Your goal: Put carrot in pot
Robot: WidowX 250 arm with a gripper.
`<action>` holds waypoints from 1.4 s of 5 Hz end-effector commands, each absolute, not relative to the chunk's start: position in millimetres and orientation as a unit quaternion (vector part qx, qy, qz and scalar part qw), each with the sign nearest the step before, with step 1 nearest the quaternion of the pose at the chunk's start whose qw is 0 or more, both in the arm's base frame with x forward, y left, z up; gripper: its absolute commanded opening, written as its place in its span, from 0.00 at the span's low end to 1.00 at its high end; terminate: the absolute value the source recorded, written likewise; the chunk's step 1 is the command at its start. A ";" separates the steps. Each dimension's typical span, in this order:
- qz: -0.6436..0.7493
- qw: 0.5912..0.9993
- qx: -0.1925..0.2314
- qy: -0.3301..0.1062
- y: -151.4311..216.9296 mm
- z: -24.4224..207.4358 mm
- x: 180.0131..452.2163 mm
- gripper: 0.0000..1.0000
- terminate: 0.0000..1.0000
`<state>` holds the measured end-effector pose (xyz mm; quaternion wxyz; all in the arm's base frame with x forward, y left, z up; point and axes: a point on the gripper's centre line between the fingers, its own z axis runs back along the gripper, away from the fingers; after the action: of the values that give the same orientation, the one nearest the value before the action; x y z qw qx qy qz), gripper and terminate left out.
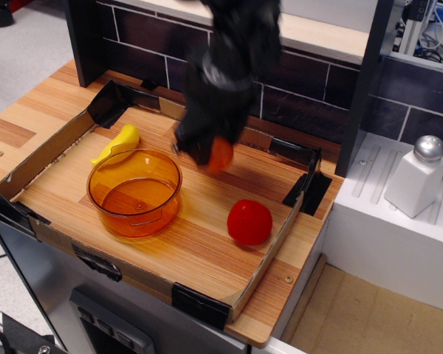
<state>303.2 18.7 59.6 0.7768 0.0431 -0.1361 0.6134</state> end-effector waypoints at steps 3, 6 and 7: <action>0.576 0.807 0.027 -0.127 44.7 92.4 247.0 0.00 0.00; 0.580 0.803 0.060 -0.123 66.5 81.6 242.9 1.00 0.00; 0.590 0.796 0.034 -0.129 66.4 112.1 249.3 1.00 0.00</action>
<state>249.4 59.4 102.8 0.7964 0.0432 -0.1066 0.5937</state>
